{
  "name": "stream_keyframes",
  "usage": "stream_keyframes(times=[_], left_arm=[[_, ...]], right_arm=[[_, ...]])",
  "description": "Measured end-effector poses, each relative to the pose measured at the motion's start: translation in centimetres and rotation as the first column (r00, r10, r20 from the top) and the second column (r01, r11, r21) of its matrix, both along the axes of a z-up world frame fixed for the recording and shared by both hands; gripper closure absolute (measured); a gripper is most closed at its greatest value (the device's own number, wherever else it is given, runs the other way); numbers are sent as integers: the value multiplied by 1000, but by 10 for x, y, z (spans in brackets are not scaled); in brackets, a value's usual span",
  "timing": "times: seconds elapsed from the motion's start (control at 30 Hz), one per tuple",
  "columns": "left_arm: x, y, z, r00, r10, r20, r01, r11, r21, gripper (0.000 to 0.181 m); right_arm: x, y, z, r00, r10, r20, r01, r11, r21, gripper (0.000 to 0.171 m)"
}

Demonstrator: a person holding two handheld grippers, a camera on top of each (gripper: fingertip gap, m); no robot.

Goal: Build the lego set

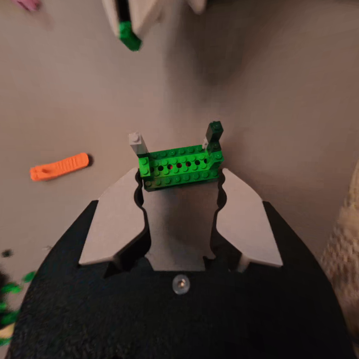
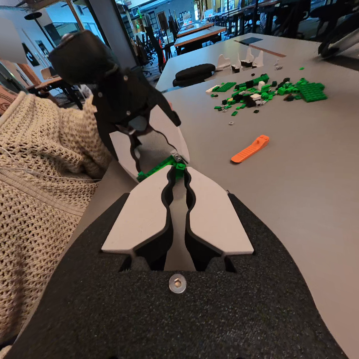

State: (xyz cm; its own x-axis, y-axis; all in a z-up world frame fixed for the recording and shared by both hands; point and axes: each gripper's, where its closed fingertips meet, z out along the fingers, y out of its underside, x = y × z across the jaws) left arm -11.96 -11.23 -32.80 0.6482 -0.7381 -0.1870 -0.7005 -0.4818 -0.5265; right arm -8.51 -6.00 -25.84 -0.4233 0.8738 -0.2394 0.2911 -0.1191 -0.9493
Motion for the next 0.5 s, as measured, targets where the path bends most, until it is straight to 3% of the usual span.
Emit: stream_keyframes(times=[0.13, 0.27, 0.37, 0.5], left_arm=[[-30, -10, 15, 903, -256, -346, 152, 942, -300, 107], [-49, -18, 19, 753, -429, -499, 43, 789, -613, 106], [-55, -23, 11, 676, -518, -524, -24, 695, -718, 106], [-50, -25, -1, 694, -531, -487, -34, 651, -759, 106]], right_arm=[[0, 11, 8, 996, -70, -58, 73, 996, 42, 164], [5, 38, 18, 967, -211, -143, 224, 971, 80, 163], [12, 57, 22, 941, -290, -173, 305, 950, 65, 163], [17, 65, 23, 928, -327, -181, 342, 937, 62, 163]])
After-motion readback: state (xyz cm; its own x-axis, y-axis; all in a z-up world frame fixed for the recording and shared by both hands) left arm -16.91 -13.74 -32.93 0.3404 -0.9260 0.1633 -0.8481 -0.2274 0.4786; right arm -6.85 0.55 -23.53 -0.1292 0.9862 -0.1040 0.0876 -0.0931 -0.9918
